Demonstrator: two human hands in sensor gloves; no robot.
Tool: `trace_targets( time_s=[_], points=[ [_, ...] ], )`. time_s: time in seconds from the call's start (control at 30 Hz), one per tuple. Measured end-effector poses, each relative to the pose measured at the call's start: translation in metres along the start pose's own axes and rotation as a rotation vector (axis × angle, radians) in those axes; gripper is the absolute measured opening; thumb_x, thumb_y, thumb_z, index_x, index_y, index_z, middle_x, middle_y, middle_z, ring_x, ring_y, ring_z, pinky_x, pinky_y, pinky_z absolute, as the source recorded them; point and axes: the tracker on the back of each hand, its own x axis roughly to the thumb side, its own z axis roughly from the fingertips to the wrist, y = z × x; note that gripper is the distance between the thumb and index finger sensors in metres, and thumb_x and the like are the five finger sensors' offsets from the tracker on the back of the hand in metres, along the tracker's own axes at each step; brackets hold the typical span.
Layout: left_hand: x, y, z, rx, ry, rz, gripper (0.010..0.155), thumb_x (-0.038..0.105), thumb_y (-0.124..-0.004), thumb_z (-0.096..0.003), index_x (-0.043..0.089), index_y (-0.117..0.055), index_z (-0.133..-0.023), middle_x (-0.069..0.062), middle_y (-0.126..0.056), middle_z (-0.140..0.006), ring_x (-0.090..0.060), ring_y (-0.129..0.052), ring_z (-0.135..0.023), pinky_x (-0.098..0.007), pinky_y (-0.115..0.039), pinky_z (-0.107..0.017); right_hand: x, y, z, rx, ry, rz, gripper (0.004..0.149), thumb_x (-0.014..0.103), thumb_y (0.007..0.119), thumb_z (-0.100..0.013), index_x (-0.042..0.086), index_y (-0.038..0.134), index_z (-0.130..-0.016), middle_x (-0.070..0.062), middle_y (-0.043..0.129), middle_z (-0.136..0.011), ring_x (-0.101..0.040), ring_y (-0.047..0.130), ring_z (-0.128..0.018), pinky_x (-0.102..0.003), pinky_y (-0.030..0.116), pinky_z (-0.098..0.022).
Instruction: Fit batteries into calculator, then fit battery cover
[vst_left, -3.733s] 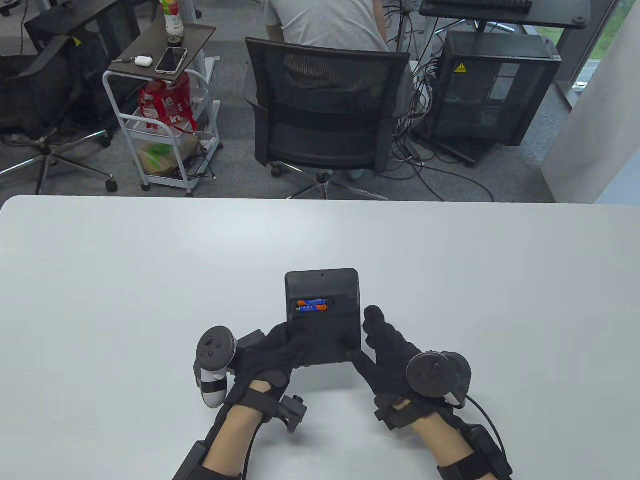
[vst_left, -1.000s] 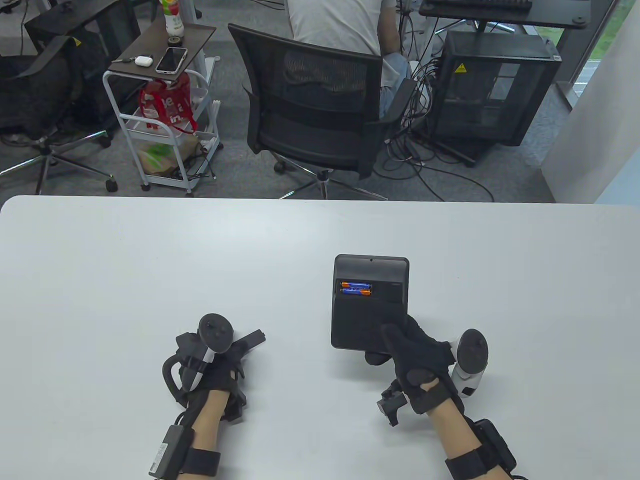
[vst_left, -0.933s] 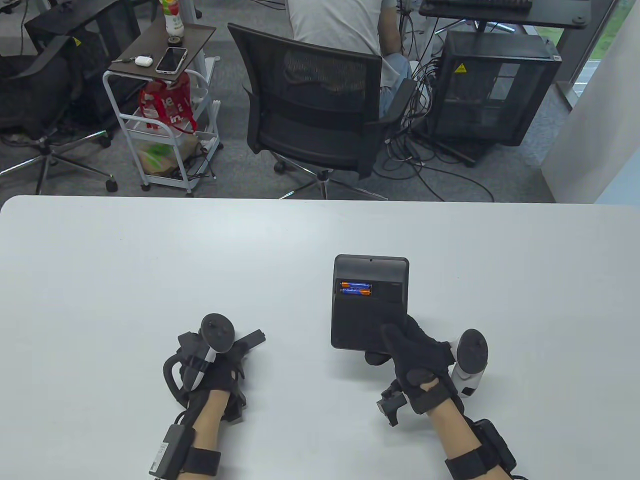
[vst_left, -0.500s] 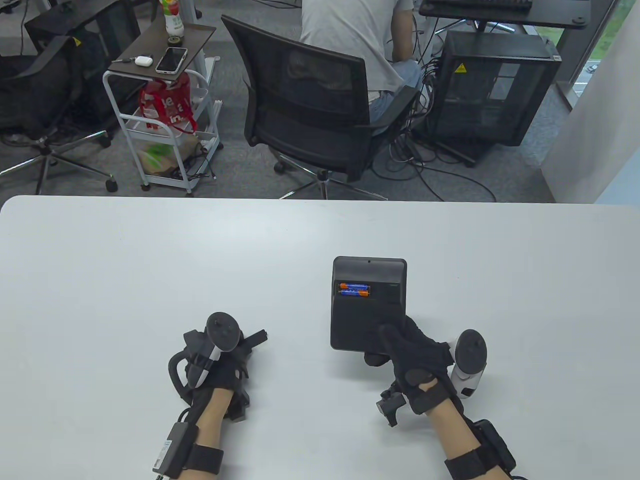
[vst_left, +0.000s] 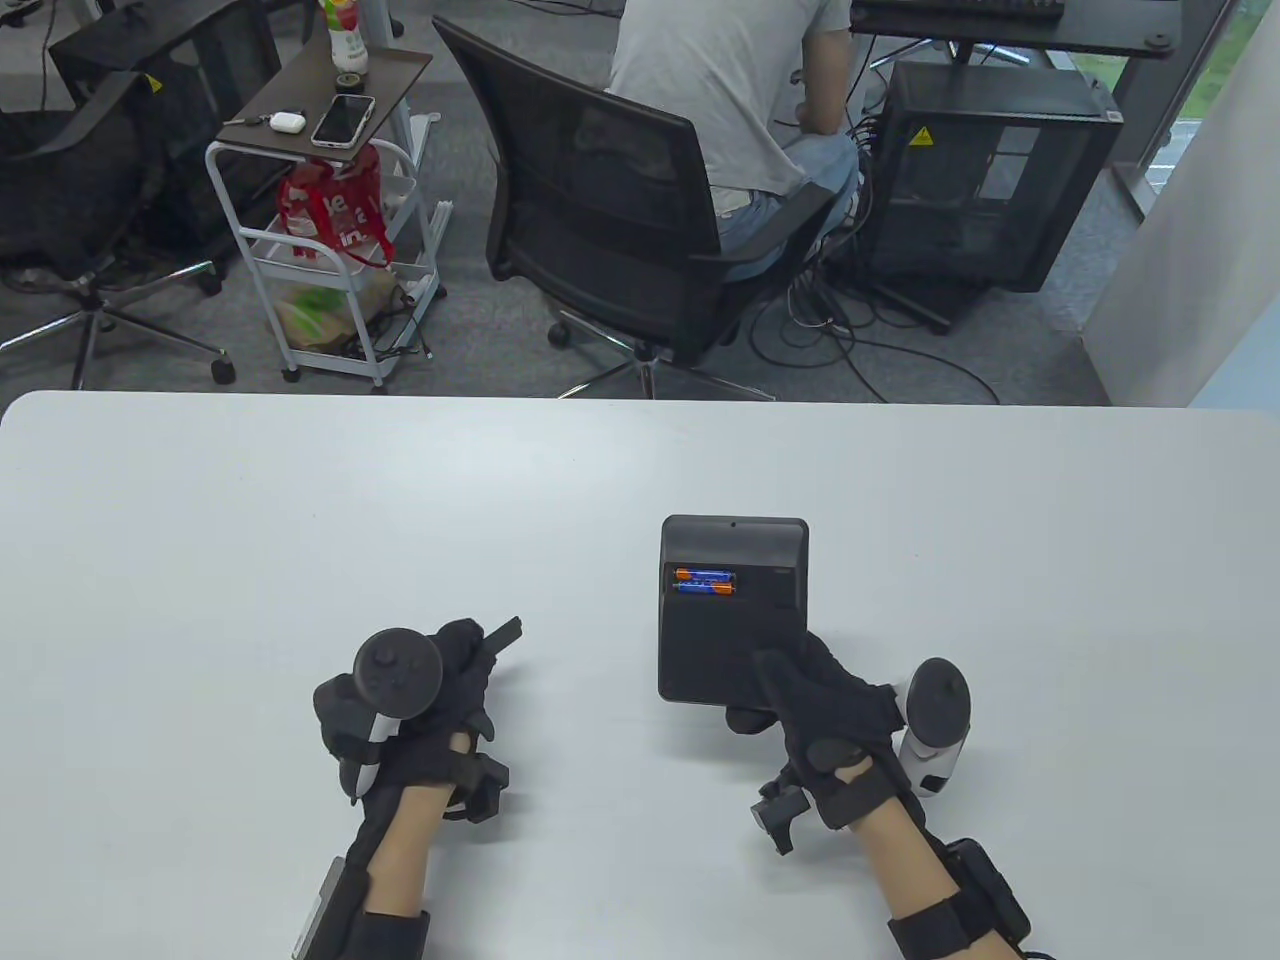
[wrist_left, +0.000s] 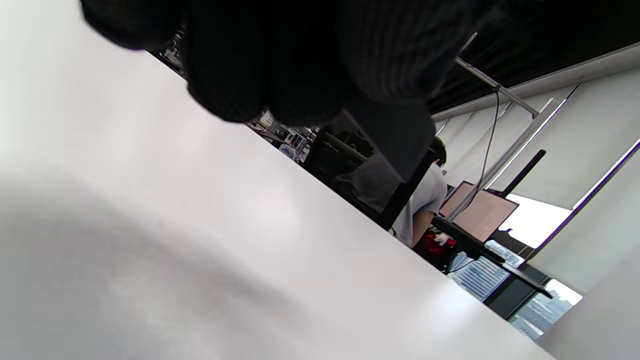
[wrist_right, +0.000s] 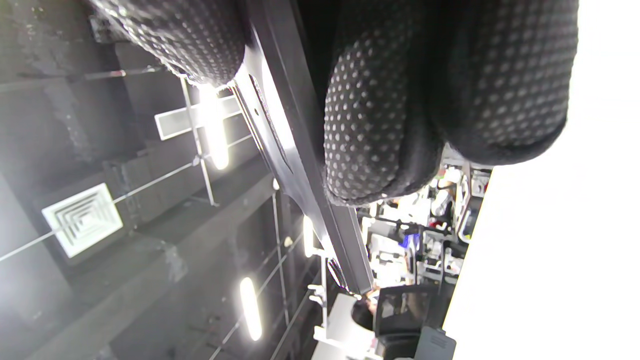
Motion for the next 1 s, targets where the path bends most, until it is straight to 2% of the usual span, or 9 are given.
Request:
trace_targets(
  time_s=[0.2, 0.33, 0.57, 0.73, 0.83, 1.0],
  points=[
    [0.003, 0.007, 0.004, -0.004, -0.055, 0.199, 0.045, 0.041, -0.083, -0.0449, 0.028, -0.080, -0.088, 0.000, -0.091, -0.080, -0.027, -0.091, -0.070, -0.053, -0.072, -0.058, 0.000, 0.000, 0.000, 0.001, 0.003, 0.001, 0.059, 0.041, 0.077, -0.049, 0.003, 0.068, -0.093, -0.018, 0.094, -0.067, -0.030, 0.105, -0.036, -0.046, 0.091, -0.027],
    [0.006, 0.009, 0.007, -0.048, -0.066, 0.316, 0.045, 0.041, -0.082, -0.0456, 0.031, -0.078, -0.089, 0.001, -0.087, -0.083, -0.027, -0.088, -0.073, -0.054, -0.070, -0.059, 0.000, 0.001, 0.000, 0.008, 0.003, 0.005, 0.059, 0.041, 0.077, -0.049, 0.003, 0.068, -0.093, -0.018, 0.094, -0.067, -0.030, 0.105, -0.036, -0.046, 0.091, -0.027],
    [0.011, 0.006, 0.010, -0.093, -0.102, 0.437, 0.044, 0.041, -0.080, -0.0457, 0.033, -0.077, -0.089, -0.002, -0.072, -0.096, -0.032, -0.077, -0.086, -0.054, -0.068, -0.061, -0.001, 0.003, 0.001, 0.020, 0.005, 0.016, 0.059, 0.041, 0.077, -0.049, 0.003, 0.068, -0.093, -0.018, 0.094, -0.067, -0.030, 0.105, -0.037, -0.046, 0.091, -0.027],
    [0.013, 0.006, 0.011, -0.092, -0.138, 0.529, 0.045, 0.040, -0.082, -0.0444, 0.030, -0.079, -0.088, 0.000, -0.080, -0.088, -0.029, -0.084, -0.078, -0.053, -0.070, -0.059, -0.002, 0.005, 0.001, 0.032, 0.010, 0.025, 0.059, 0.041, 0.077, -0.049, 0.003, 0.068, -0.093, -0.018, 0.094, -0.067, -0.030, 0.105, -0.037, -0.046, 0.091, -0.027],
    [0.017, 0.006, 0.012, -0.094, -0.205, 0.591, 0.046, 0.040, -0.083, -0.0441, 0.025, -0.079, -0.087, 0.000, -0.085, -0.083, -0.028, -0.088, -0.073, -0.054, -0.071, -0.058, -0.002, 0.008, 0.001, 0.043, 0.010, 0.041, 0.059, 0.041, 0.077, -0.049, 0.003, 0.068, -0.093, -0.018, 0.094, -0.067, -0.030, 0.105, -0.037, -0.046, 0.091, -0.027],
    [0.022, 0.008, 0.015, -0.074, -0.247, 0.620, 0.047, 0.041, -0.084, -0.0438, 0.023, -0.079, -0.087, -0.002, -0.086, -0.079, -0.027, -0.090, -0.069, -0.055, -0.072, -0.058, -0.002, 0.013, 0.002, 0.062, 0.008, 0.069, 0.059, 0.041, 0.077, -0.049, 0.003, 0.068, -0.093, -0.018, 0.094, -0.067, -0.030, 0.105, -0.036, -0.046, 0.091, -0.027]
  ],
)
